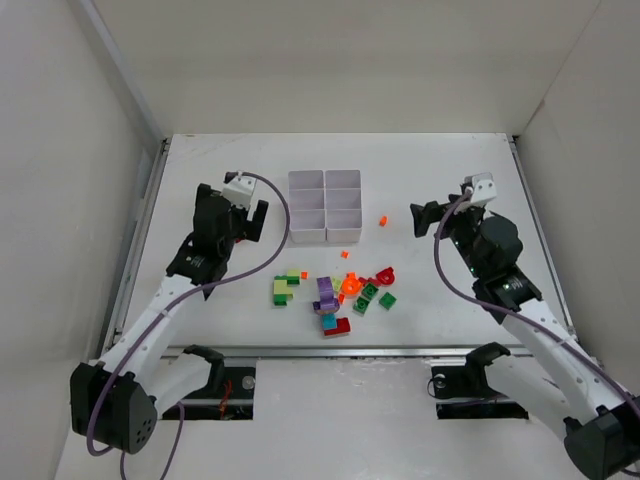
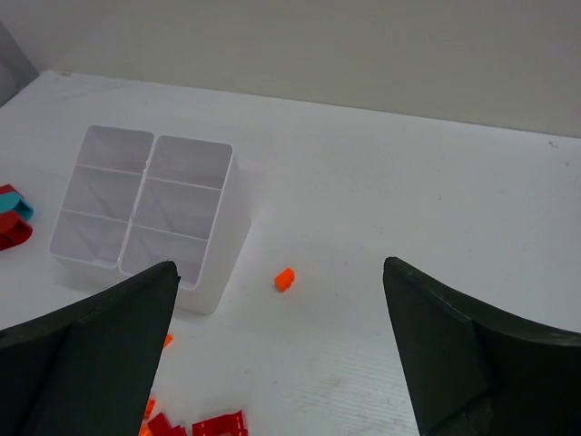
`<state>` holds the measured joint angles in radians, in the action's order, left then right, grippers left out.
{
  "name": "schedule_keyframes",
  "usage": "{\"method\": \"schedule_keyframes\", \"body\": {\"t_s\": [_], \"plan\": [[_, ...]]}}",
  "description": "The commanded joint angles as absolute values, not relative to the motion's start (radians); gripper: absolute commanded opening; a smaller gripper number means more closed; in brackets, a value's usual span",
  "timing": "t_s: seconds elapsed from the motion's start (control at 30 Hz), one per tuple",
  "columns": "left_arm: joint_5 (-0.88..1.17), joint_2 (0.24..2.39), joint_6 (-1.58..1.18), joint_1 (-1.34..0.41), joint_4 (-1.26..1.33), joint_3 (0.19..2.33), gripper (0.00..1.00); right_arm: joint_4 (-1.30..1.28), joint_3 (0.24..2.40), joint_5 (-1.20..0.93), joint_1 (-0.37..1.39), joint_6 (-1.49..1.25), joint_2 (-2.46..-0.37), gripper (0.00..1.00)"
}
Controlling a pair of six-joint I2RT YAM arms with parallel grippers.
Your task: Sort the legos into containers by color
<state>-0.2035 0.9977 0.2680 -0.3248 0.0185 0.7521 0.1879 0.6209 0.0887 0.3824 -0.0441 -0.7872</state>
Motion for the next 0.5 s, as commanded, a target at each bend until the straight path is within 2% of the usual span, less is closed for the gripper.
{"method": "schedule_keyframes", "body": {"t_s": [0.0, 0.13, 0.33, 0.4, 0.47], "plan": [[-0.279, 0.959, 0.270, -0.351, 0.049, 0.761, 1.00, 0.037, 0.776, 0.087, 0.423, -0.060, -0.828, 1.00], [-0.393, 0.959, 0.270, -0.397, 0.049, 0.761, 1.00, -0.116, 0.923, 0.259, 0.549, -0.051, -0.928, 1.00], [-0.293, 0.950, 0.365, -0.416, -0.066, 0.770, 1.00, -0.452, 1.193, 0.715, 0.844, -0.023, -1.144, 1.00], [-0.293, 0.950, 0.356, -0.416, -0.065, 0.781, 1.00, -0.619, 1.310, 0.777, 0.912, -0.105, -1.230, 1.00], [-0.304, 0.940, 0.345, -0.446, -0.055, 0.791, 1.00, -0.667, 1.351, 0.715, 0.980, -0.156, -1.244, 1.00]]}}
